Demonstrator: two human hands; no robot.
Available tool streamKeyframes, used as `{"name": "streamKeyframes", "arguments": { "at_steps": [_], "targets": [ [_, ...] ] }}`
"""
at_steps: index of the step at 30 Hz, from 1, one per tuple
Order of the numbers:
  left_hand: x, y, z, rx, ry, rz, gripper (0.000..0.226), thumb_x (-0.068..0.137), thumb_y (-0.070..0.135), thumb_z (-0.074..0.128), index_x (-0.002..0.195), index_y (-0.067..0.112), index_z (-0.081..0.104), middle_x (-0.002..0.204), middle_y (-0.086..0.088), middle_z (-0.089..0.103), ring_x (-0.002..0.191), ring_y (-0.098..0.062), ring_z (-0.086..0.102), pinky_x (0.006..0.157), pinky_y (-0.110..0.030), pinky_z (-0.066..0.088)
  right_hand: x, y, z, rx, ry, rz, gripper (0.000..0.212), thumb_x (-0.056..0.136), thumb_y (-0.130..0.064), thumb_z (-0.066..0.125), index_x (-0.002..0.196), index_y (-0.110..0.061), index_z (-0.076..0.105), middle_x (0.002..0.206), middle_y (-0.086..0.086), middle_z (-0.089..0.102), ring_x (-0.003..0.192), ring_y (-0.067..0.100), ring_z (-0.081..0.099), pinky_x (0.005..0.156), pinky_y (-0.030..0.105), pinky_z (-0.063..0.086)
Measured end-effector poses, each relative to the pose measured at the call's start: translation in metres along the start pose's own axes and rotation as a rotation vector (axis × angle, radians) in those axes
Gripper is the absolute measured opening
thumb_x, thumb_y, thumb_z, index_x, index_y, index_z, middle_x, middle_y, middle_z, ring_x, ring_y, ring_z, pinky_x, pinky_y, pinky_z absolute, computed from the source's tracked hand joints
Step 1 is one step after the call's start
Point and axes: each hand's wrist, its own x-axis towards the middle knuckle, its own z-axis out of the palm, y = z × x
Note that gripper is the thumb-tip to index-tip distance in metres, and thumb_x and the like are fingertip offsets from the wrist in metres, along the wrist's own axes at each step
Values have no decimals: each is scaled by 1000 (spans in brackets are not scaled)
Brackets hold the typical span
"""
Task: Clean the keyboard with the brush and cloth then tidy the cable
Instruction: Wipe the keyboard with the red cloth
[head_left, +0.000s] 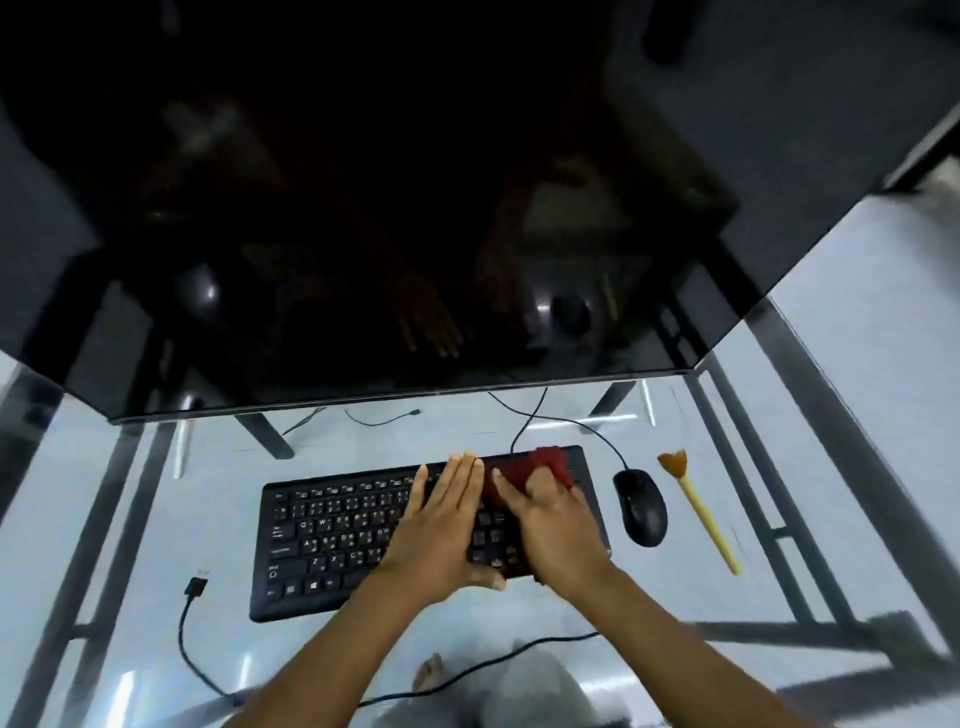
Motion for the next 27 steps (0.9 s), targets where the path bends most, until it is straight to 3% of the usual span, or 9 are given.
{"name": "streamKeyframes", "arguments": {
  "at_steps": [3, 5, 8, 11, 14, 17, 20, 22, 27],
  "targets": [
    [-1, -1, 0, 2, 4, -4, 134, 64, 80, 58, 148, 12, -22, 155, 0, -29, 142, -15, -28, 116, -44, -16, 10, 44, -11, -107, -32, 306, 55, 93, -17, 44, 147, -22, 34, 115, 17, 49, 95, 38, 59, 84, 42, 48],
    [-1, 0, 1, -1, 5, -9, 135, 63, 80, 58, 147, 12, -24, 154, 1, -30, 142, -15, -29, 117, -45, -15, 14, 48, -8, -58, 2, 412, 55, 93, -11, 40, 148, -18, 32, 115, 19, 49, 95, 38, 57, 84, 42, 47],
    [1, 0, 2, 2, 5, -15, 137, 61, 82, 58, 147, 13, -24, 154, 2, -29, 142, -14, -28, 118, -46, -13, 3, 11, 5, 133, 67, 192, 54, 83, -14, 60, 136, -17, 52, 102, 14, 57, 82, 31, 61, 71, 37, 51],
    [-1, -2, 4, -8, 4, -8, 136, 62, 81, 58, 148, 14, -22, 155, 3, -28, 142, -12, -27, 119, -46, -10, -19, -5, 10, 82, -15, -100, 78, 55, -27, 86, 128, -15, 60, 86, 6, 58, 65, 20, 62, 59, 28, 50],
    [-1, -3, 5, -21, 26, -9, 136, 61, 83, 57, 144, 16, -28, 154, 4, -29, 141, -11, -29, 119, -45, -10, -20, 26, 8, 87, 31, 16, 77, 58, -25, 82, 130, -24, 55, 88, 5, 58, 71, 22, 63, 63, 32, 53],
    [-2, -2, 5, -12, 29, -12, 136, 60, 84, 56, 143, 16, -29, 153, 5, -30, 141, -11, -29, 119, -44, -11, -19, 33, 11, 128, 130, 202, 73, 62, -18, 81, 131, -19, 56, 85, 7, 55, 67, 26, 62, 61, 34, 53],
    [0, -2, 5, -20, 28, -16, 135, 59, 83, 55, 146, 16, -24, 154, 6, -28, 143, -11, -26, 118, -42, -14, -32, -3, 20, 154, 115, -34, 59, 78, -27, 61, 136, -27, 47, 89, -4, 42, 66, 17, 57, 60, 24, 40],
    [0, -1, 4, -34, 18, -14, 134, 59, 82, 54, 148, 15, -21, 154, 7, -28, 143, -11, -25, 118, -41, -15, -39, -6, 22, 79, 43, -211, 61, 76, -29, 57, 136, -29, 47, 87, -4, 43, 67, 14, 55, 60, 23, 42],
    [-1, 0, 3, -4, 1, -26, 137, 60, 84, 56, 148, 15, -24, 155, 5, -29, 141, -11, -30, 118, -43, -13, -19, 30, 7, 190, 143, 193, 53, 76, -28, 52, 128, -22, 60, 82, 1, 51, 61, 22, 56, 57, 31, 52]
  ]
}}
